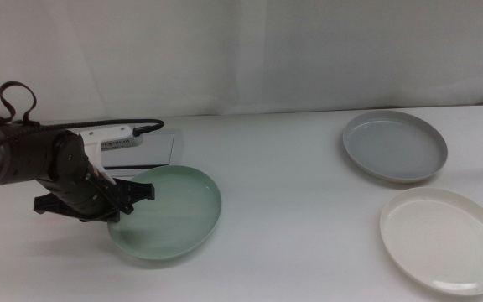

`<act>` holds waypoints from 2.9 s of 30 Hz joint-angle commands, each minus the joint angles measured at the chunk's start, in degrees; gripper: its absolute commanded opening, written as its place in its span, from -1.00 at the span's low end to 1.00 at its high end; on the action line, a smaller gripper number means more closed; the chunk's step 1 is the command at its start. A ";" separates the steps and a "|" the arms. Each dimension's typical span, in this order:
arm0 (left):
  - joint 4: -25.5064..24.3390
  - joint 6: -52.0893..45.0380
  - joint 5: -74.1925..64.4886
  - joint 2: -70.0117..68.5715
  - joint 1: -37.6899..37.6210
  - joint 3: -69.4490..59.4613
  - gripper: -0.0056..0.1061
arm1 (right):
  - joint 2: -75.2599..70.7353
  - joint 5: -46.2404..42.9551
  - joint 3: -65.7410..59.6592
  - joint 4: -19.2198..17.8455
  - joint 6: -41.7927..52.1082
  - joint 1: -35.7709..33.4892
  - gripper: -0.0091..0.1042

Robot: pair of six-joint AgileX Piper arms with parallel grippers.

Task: Stack the three bowls on top of each other.

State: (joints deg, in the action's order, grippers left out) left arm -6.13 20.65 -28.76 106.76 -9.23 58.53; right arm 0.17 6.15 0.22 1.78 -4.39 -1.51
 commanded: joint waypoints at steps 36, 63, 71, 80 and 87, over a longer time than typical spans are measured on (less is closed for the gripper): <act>15.43 -7.35 -5.54 -10.24 -18.75 3.04 -0.95 | -1.97 -0.56 -2.35 -0.68 0.26 -0.24 0.98; 15.50 -8.25 0.06 0.71 -18.75 3.04 0.59 | -1.97 -0.56 -2.35 -0.68 0.26 -0.24 0.98; 7.71 -9.62 0.06 -6.57 -18.64 5.56 0.76 | -1.97 -1.17 -2.35 -0.68 0.26 -0.24 0.98; -7.50 -3.30 1.62 -28.13 -0.99 4.58 0.69 | -1.97 -2.47 -2.35 -0.68 0.26 -0.24 0.98; -8.35 -4.61 7.31 -44.88 10.46 -8.37 0.25 | -1.97 -3.15 -2.35 -0.68 0.26 -0.24 0.98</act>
State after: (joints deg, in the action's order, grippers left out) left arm -14.55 16.24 -24.11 65.57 -0.03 53.90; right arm 0.17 3.80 0.22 1.67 -4.50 -1.51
